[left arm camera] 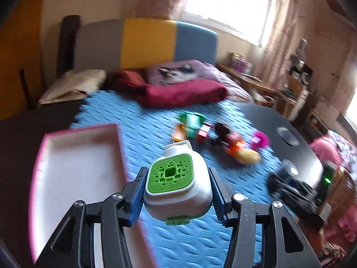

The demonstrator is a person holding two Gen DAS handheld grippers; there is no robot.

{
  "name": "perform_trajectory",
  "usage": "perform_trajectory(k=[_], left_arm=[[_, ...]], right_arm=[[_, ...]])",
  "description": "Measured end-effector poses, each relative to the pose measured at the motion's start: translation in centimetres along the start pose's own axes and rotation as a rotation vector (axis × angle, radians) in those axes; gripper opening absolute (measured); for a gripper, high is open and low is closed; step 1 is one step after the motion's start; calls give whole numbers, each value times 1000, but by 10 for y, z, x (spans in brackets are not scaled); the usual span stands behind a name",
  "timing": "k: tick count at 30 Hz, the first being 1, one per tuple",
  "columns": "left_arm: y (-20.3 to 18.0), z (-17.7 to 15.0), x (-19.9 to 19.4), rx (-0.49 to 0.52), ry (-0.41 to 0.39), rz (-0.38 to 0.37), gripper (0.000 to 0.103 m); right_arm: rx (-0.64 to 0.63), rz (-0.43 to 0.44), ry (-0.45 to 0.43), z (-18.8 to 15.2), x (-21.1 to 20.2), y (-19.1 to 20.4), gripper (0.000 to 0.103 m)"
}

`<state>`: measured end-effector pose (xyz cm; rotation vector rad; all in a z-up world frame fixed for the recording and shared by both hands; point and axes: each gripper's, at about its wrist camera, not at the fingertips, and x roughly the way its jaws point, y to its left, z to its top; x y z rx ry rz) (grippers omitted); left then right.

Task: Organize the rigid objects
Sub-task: 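Carry the white-green device to the tray and open the left tool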

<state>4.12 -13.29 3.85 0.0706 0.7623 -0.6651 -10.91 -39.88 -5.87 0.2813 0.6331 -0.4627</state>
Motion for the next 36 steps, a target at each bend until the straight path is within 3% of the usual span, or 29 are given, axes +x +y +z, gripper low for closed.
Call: perform_trajectory(k=[9, 17, 20, 27, 36], left_arm=[[96, 16, 24, -164, 40, 145, 53], [151, 16, 66, -214, 130, 306, 53], [166, 16, 77, -242, 148, 323, 53], [178, 18, 88, -206, 139, 363, 53], [183, 16, 85, -196, 119, 364, 55]], right_arm=[[-24, -3, -3, 0, 1, 5, 44], [-19, -13, -13, 0, -4, 7, 44], [-4, 3, -10, 4, -11, 12, 44], [-45, 87, -71, 28, -37, 43, 44], [-101, 222, -107, 54, -51, 99, 44]])
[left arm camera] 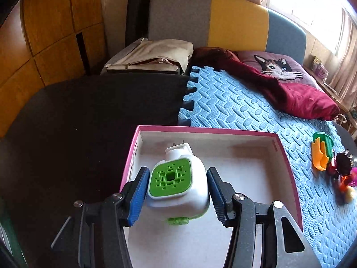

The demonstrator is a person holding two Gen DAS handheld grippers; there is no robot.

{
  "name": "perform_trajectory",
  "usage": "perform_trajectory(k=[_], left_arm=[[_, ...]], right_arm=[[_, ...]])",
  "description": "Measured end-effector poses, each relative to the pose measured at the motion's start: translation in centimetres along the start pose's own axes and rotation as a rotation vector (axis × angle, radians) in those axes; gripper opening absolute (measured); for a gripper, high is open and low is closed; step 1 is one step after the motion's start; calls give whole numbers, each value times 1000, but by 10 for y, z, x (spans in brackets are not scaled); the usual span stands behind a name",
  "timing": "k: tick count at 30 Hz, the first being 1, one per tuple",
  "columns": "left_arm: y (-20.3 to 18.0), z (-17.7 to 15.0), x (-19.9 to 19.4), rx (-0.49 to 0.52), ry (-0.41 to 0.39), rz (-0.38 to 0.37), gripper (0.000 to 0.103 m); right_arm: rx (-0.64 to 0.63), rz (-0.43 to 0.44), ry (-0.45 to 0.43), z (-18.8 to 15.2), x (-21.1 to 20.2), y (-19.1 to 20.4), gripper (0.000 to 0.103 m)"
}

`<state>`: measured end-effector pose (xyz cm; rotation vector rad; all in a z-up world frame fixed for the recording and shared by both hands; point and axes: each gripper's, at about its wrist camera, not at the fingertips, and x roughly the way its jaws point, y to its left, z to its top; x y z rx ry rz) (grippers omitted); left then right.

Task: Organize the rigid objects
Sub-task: 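Carry the white-green device to the tray and open the left tool, then carry the grey cylinder into the tray and open the right tool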

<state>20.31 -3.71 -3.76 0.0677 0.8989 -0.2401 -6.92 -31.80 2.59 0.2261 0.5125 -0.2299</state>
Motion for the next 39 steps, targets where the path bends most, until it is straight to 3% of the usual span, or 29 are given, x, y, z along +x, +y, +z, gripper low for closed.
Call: perform_trajectory(k=[5, 11, 18, 24, 32, 39], left_arm=[[6, -7, -24, -33, -44, -29, 80], [14, -28, -54, -109, -62, -100, 90], [21, -64, -72, -184, -27, -128, 90], [25, -82, -80, -200, -43, -118, 92], [22, -97, -89, -146, -82, -82, 92], [36, -103, -95, -190, -94, -88, 92]], right_arm=[[-21, 89, 21, 12, 14, 32, 44], [-89, 187, 73, 17, 39, 81, 44], [-129, 266, 170, 15, 77, 122, 44], [-174, 298, 248, 17, 112, 146, 44], [-283, 298, 337, 18, 156, 185, 44], [-335, 297, 394, 17, 196, 211, 44]])
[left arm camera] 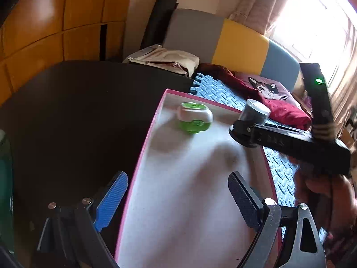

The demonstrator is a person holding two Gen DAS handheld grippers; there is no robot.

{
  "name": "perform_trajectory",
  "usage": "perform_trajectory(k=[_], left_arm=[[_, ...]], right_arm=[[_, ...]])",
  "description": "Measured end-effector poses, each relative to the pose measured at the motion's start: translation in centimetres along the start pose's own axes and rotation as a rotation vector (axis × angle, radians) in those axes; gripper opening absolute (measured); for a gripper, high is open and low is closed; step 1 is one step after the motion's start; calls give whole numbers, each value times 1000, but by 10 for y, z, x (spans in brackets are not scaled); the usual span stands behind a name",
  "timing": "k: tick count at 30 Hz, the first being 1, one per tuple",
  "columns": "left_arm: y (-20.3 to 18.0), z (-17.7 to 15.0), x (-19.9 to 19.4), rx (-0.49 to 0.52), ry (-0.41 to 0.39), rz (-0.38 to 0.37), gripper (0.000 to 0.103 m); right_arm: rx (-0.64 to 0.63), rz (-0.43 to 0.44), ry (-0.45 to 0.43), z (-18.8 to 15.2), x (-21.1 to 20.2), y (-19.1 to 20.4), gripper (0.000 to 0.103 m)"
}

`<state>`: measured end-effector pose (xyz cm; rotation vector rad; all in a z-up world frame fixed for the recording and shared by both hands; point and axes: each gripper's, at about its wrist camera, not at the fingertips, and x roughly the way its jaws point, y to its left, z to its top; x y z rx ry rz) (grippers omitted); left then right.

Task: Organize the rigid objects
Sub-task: 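Carry the grey cylinder into the tray and open the right tool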

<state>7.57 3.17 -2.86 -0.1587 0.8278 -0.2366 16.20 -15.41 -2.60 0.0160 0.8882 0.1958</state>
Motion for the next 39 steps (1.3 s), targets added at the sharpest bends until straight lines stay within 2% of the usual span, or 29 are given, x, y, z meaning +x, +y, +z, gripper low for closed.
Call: perform_trajectory(k=[10, 15, 19, 23, 26, 32, 39], left_arm=[[26, -2, -7, -107, -8, 7, 92], [21, -3, -7, -101, -14, 9, 92], [11, -5, -6, -85, -6, -5, 92], [-2, -7, -5, -54, 1, -24, 92], [-14, -9, -5, -29, 13, -73, 92], [-42, -11, -9, 37, 13, -108, 92], [-73, -17, -4, 91, 62, -166, 92]], right_arm=[[-4, -14, 54, 20, 37, 3, 45], [-57, -15, 23, 18, 24, 11, 48], [-21, 13, -10, 13, 6, 3, 48], [23, 21, -47, 2, -17, -9, 48], [35, 3, -62, -10, -32, -16, 48], [119, -27, -69, -40, -61, -45, 48], [210, -80, -62, -79, -85, -85, 49]])
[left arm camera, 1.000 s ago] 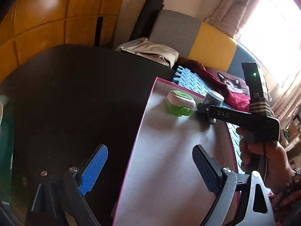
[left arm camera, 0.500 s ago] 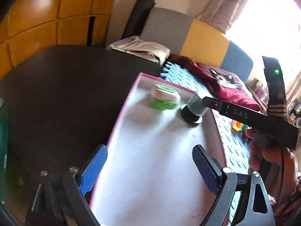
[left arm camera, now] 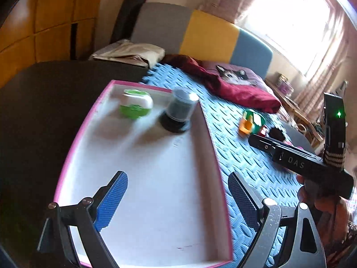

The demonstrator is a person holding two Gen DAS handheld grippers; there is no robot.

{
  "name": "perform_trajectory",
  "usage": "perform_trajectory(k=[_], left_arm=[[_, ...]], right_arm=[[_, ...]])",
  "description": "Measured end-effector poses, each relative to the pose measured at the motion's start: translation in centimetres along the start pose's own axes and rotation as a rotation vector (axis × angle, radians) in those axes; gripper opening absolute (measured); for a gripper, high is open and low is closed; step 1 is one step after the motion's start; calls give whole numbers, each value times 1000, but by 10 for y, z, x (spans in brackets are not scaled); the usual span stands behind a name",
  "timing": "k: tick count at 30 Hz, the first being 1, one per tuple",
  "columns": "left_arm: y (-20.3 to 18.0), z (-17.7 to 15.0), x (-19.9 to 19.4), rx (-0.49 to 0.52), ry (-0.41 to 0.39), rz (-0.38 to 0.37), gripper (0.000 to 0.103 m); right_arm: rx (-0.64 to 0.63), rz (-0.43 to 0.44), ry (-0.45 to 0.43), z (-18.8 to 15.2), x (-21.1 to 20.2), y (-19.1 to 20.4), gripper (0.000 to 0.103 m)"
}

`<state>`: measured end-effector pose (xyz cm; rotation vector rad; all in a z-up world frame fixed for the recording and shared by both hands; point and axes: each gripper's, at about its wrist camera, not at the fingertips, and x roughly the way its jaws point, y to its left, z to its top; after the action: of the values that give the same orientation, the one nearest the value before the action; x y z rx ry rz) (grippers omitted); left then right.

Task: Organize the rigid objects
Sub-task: 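Carry the grey cylinder into the tray and open the right tool, then grasp the yellow egg with left tool while right tool reaches the magenta toy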

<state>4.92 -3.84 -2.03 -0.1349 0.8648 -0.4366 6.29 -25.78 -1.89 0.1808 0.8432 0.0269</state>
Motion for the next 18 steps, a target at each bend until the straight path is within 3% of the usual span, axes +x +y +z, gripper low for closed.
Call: perform_trajectory(k=[7, 13, 18], left_arm=[[-36, -6, 11, 94, 59, -37, 92], [-66, -12, 14, 166, 87, -68, 92], [-75, -16, 17, 161, 106, -77, 92]], right_arm=[[64, -88, -29, -27, -29, -52, 49], [119, -188, -24, -25, -43, -127, 53], [180, -136, 43, -28, -32, -172, 57]])
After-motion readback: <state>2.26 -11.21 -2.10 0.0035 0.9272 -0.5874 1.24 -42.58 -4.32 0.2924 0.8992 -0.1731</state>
